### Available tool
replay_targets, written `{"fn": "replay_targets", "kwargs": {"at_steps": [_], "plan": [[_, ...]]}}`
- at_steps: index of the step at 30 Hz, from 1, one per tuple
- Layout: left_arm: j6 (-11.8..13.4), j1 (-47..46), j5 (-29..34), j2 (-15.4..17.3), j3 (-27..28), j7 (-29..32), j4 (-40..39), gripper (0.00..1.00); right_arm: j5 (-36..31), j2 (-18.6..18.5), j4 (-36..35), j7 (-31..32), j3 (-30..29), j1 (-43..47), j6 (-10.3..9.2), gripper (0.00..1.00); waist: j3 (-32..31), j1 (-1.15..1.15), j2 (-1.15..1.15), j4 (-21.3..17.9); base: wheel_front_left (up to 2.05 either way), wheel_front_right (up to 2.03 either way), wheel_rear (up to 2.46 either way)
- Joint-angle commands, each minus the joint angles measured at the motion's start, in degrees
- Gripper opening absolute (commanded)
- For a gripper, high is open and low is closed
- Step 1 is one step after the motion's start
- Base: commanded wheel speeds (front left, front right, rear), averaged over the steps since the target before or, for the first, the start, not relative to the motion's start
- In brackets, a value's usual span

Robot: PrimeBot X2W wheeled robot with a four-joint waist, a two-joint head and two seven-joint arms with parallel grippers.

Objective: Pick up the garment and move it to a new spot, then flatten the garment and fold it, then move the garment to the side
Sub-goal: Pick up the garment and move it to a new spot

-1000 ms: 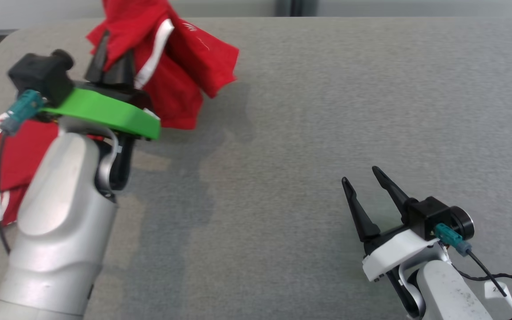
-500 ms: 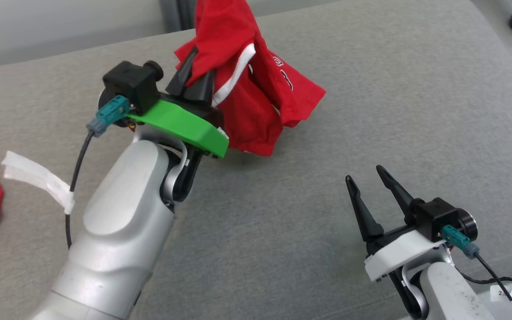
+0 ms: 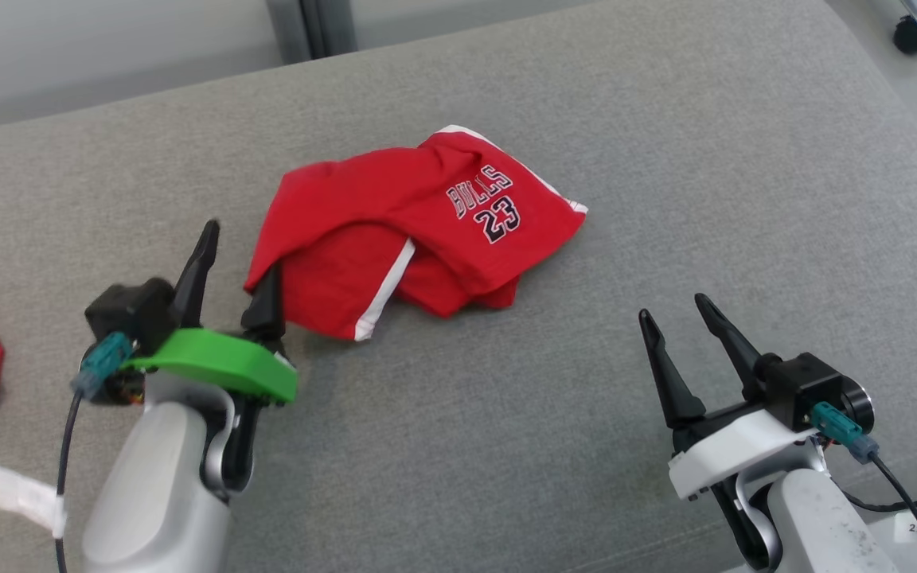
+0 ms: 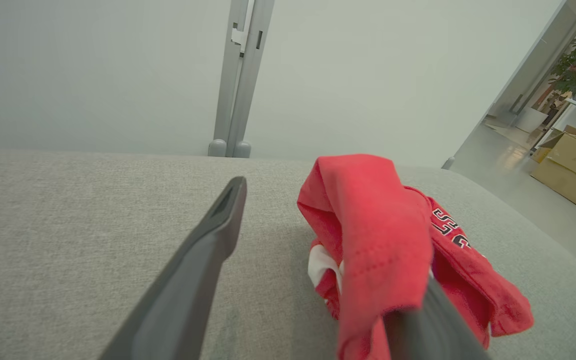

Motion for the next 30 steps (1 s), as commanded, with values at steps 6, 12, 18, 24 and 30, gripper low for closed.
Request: {"fn": "replay_targets", "kwargs": {"at_steps": [6,12,18,24,30], "plan": [[-0.03,9.01,2.96,-1.08,6.76,-0.05,-1.28,1.00,-0.77,-0.20,0.71,-0.27,-1.11,1.85,-0.04,1.00,-4.80,0.00,0.00,4.94,0.00,0.00,0.00],[-0.03,15.87,3.73,-2.60,8.57,-0.04,-2.52,1.00,-0.95,-0.20,1.43,-0.27,-1.71,3.30,-0.04,1.00,-7.37,0.00,0.00,6.77,0.00,0.00,0.00],[-0.03,21.78,3.25,-3.46,6.66,-0.05,-3.43,1.00,-0.61,-0.20,1.98,-0.27,-1.89,5.00,-0.04,1.00,-9.67,0.00,0.00,7.49,0.00,0.00,0.00],[-0.03,25.90,4.90,-4.09,8.66,-0.05,-5.80,1.00,-0.51,-0.20,1.90,-0.27,-2.11,6.70,-0.04,1.00,-11.15,0.00,0.00,7.74,0.00,0.00,0.00],[-0.03,27.82,6.66,-4.54,9.83,-0.04,-7.02,1.00,-0.57,-0.20,2.30,-0.27,-2.44,7.82,-0.04,1.00,-11.77,0.00,0.00,8.08,0.00,0.00,0.00]]}}
